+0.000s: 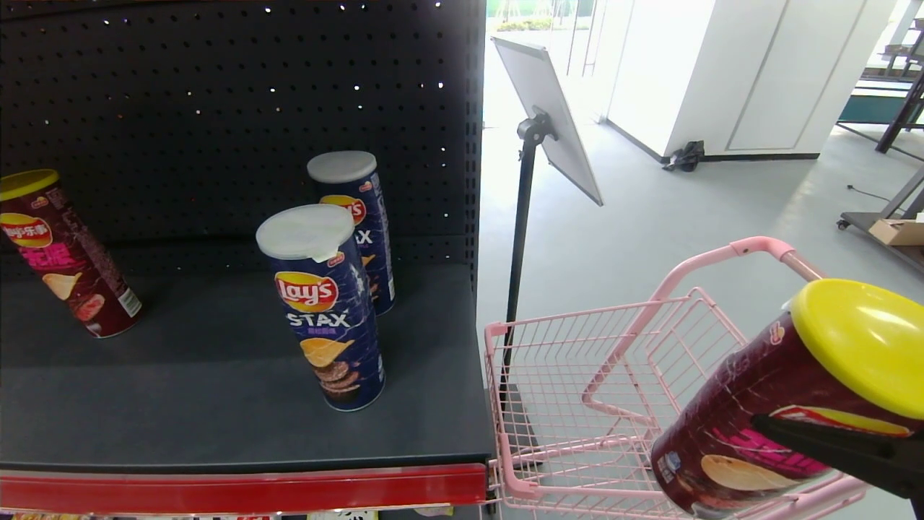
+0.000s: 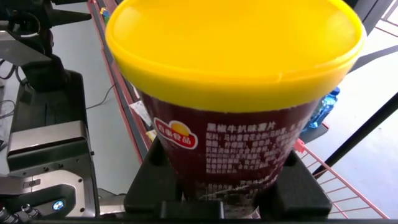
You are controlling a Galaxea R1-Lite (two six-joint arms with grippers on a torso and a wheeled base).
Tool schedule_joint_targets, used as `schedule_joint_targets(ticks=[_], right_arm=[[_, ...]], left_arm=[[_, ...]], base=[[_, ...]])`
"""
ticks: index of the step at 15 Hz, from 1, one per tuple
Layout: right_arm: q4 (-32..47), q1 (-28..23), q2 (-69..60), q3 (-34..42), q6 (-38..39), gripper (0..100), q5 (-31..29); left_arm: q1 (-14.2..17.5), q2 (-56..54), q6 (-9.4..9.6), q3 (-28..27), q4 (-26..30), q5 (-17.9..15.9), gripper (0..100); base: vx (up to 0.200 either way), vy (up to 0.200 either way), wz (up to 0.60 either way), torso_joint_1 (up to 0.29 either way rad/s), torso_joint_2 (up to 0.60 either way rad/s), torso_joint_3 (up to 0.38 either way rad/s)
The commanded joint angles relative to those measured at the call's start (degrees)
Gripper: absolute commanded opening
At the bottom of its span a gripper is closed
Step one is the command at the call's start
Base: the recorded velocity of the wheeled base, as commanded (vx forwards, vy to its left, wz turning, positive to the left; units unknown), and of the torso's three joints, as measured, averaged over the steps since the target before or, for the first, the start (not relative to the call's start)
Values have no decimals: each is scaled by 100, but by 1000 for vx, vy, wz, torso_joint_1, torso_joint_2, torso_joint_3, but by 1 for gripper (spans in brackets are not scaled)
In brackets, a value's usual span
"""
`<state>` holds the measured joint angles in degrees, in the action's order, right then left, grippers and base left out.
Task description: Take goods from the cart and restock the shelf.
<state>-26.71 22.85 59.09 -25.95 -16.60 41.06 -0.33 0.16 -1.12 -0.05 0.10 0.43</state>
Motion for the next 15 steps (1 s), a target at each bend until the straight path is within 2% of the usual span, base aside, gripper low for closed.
schedule_joint_targets(ticks=[1,15], right_arm=[[-1,1,-3,47,-1,0,-19],[-1,1,-46,231,-1,0,-80]], left_arm=[[-2,2,-2,5,-1,1,100],[-2,2,-2,-4,-1,1,100]], base=[[0,0,0,0,0,0],[0,0,0,0,0,0]])
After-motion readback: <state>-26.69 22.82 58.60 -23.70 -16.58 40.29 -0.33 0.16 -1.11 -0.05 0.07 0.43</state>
